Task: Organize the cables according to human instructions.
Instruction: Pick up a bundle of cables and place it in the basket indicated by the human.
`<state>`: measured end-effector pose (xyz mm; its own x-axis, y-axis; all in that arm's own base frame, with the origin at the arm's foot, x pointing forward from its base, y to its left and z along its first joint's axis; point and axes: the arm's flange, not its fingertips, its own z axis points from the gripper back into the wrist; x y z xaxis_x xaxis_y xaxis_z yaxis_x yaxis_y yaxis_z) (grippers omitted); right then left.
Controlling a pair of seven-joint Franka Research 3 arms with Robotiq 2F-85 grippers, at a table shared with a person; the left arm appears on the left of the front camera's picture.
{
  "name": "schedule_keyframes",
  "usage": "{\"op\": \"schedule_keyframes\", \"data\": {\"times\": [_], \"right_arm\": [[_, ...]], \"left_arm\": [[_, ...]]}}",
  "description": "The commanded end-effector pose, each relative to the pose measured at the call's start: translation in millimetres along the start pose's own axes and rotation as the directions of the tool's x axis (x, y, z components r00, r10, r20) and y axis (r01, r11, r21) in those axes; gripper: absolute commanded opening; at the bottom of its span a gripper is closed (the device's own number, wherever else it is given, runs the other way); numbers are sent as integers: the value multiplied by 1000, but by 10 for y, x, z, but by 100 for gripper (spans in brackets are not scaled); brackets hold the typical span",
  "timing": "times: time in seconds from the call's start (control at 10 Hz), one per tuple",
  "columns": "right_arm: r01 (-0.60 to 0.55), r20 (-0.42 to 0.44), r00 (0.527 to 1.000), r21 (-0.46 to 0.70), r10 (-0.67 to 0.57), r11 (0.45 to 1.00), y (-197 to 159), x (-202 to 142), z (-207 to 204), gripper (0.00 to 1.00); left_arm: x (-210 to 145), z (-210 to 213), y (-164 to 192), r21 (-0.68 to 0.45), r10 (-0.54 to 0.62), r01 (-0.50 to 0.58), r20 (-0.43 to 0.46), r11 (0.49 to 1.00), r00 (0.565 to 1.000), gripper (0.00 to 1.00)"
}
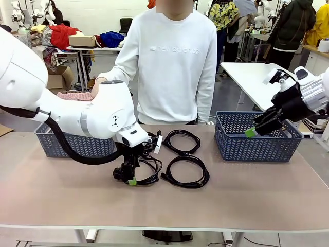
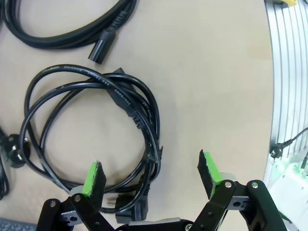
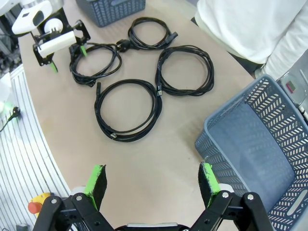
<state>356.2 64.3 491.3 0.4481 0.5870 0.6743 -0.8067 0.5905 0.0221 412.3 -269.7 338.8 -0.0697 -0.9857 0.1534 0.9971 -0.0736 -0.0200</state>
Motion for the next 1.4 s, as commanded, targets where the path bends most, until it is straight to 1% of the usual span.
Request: {"op": "schedule_keyframes", "data": {"times": [0.0, 0.4, 1.0, 1.1, 1.2, 1.3], "right_arm": [[-8, 13, 1000, 9, 8, 1000, -27, -7, -6, 100], [-8, 13, 1000, 9, 8, 1000, -27, -7, -6, 100], [-8, 13, 1000, 9, 8, 1000, -27, -7, -6, 100], [-8, 13, 1000, 9, 8, 1000, -27, -7, -6, 100], [-8, 13, 1000, 9, 8, 1000, -27, -7, -6, 100], [-8, 13, 1000, 9, 8, 1000, -27, -7, -6, 100]], "left_arm": [[-12, -106, -15, 3, -22, 22, -21, 1000, 1000, 100], [-22, -253, -63, -5, -47, 46, -54, 999, 997, 100], [-53, -276, -10, -7, -46, 46, -66, 999, 997, 100], [-56, -276, -2, -5, -45, 45, -71, 999, 996, 83], [-58, -274, 2, -4, -43, 43, -74, 999, 996, 82], [-58, -274, 5, -2, -44, 44, -69, 999, 997, 64]]}}
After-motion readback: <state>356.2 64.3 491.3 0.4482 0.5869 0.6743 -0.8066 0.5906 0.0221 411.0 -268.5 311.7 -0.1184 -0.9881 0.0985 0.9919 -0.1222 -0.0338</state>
